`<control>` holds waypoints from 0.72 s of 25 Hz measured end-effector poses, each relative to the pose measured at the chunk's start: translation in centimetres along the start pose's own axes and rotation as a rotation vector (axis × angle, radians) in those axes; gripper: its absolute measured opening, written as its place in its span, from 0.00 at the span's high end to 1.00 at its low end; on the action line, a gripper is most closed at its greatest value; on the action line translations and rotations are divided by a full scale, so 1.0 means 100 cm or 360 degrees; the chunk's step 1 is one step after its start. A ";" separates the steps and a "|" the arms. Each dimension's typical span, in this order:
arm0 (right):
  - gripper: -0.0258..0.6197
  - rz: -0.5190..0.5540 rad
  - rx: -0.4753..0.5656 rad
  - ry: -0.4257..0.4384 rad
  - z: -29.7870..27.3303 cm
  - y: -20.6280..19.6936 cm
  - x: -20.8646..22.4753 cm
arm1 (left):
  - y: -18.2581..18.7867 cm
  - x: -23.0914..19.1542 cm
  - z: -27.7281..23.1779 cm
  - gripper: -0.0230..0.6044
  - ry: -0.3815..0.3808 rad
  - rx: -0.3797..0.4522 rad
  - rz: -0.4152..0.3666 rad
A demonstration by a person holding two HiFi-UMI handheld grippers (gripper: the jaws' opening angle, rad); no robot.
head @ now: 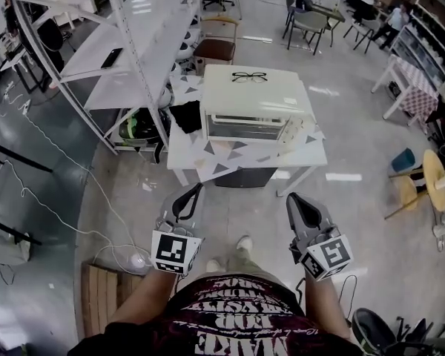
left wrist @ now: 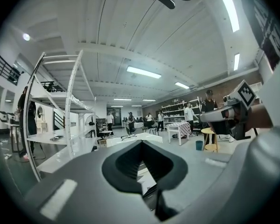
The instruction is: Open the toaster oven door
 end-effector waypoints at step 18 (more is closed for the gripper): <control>0.92 -0.0048 -0.0036 0.0023 -0.044 -0.012 0.071 | -0.018 -0.001 -0.081 0.96 -0.0020 -0.0073 0.0028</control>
Point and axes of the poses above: the fingertips, and each gripper's own axes: z backward along the fingers, x to its right, y out of its top, the point moved 5 cm from there along z, backward along the fingers, and after that the axes turned 8 degrees about x, right-handed, at the moved point
